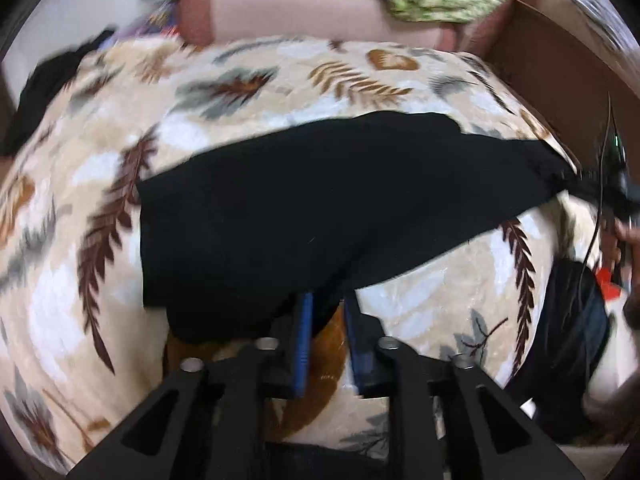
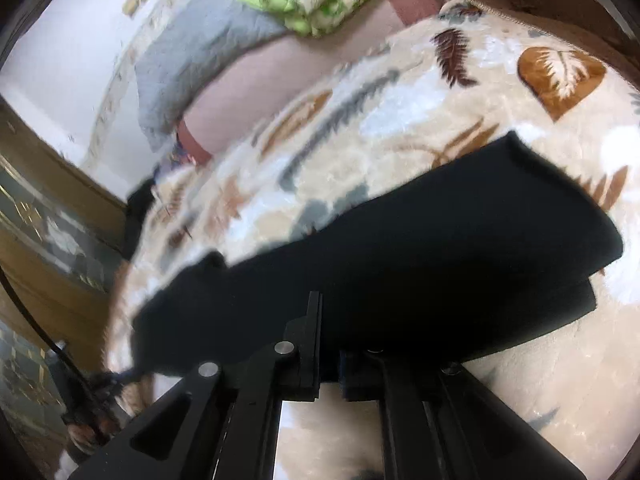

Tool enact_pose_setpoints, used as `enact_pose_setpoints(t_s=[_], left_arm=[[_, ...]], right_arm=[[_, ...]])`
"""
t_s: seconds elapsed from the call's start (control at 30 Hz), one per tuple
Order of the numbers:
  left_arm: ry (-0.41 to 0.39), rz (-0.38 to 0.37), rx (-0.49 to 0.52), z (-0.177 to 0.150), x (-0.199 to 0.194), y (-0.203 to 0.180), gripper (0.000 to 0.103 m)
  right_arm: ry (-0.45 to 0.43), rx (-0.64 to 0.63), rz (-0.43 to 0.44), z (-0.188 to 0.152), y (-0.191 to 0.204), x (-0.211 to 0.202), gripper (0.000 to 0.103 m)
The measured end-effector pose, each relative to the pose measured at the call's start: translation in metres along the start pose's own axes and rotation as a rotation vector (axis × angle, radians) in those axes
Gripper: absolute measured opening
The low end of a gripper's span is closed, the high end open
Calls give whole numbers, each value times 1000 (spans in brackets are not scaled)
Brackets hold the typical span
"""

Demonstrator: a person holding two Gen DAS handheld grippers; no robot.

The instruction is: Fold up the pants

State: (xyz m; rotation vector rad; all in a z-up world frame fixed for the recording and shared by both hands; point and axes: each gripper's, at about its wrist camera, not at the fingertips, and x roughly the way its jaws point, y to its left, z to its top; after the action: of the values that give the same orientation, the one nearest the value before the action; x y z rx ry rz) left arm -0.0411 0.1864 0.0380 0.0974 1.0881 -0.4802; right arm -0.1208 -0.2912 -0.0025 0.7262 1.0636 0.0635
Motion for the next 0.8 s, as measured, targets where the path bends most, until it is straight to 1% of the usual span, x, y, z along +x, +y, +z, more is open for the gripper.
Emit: enact_pose_setpoints(t_s=[0.03, 0.07, 0.1, 0.13, 0.17, 0.2, 0.27, 0.33, 0.4, 0.43, 0.47, 0.5, 0.53, 0.6, 0.67, 0.7, 0.73, 0.77, 0.8], left_arm=[[3, -8, -24, -1, -2, 3, 28], [-1, -15, -41, -1, -6, 6, 31], [-12, -15, -49, -1, -11, 8, 37], [-29, -4, -55, -2, -19, 9, 43], [-46, 8, -62, -3, -26, 10, 53], [-75, 12, -73, -2, -37, 12, 57], [-113, -3, -85, 0, -51, 11, 57], [-145, -6, -92, 3, -60, 8, 61], [-174, -16, -97, 8, -64, 4, 70], [-187, -19, -103, 12, -63, 2, 71], [-194, -19, -114, 15, -62, 0, 71], [-196, -19, -125, 13, -61, 1, 71], [-195, -24, -148, 16, -58, 1, 71], [-189, -34, -184, 19, -49, 2, 71], [-182, -30, -207, 19, -37, 2, 71], [-175, -28, -213, 21, -30, 1, 71], [-167, -19, -219, 21, -23, -1, 71], [-162, -3, -224, 21, -17, -3, 71], [-160, 10, -228, 22, -14, -6, 71]], right_arm=[[24, 21, -2, -2, -6, 2, 16], [13, 37, 24, -4, -13, -3, 16], [-17, 57, 20, -6, -20, -13, 19], [-41, 66, 5, -6, -26, -20, 29], [-71, 73, -10, -6, -33, -30, 35], [-93, 81, -15, -6, -41, -40, 35], [-112, 102, -24, -4, -54, -48, 35], [-128, 125, -34, 0, -63, -52, 35], [-149, 134, -26, 6, -66, -50, 35], [-153, 134, -36, 9, -66, -47, 34], [-155, 134, -53, 12, -67, -45, 27], [-163, 130, -65, 12, -65, -46, 18], [-179, 119, -74, 12, -63, -50, 4], [-205, 88, -62, 9, -54, -60, 4], [-194, 70, -68, 3, -49, -64, 4], [-180, 68, -68, 0, -51, -61, 4], [-150, 64, -83, -1, -54, -55, 7], [-109, 71, -119, -2, -58, -49, 10], [-88, 88, -118, -3, -63, -46, 10]])
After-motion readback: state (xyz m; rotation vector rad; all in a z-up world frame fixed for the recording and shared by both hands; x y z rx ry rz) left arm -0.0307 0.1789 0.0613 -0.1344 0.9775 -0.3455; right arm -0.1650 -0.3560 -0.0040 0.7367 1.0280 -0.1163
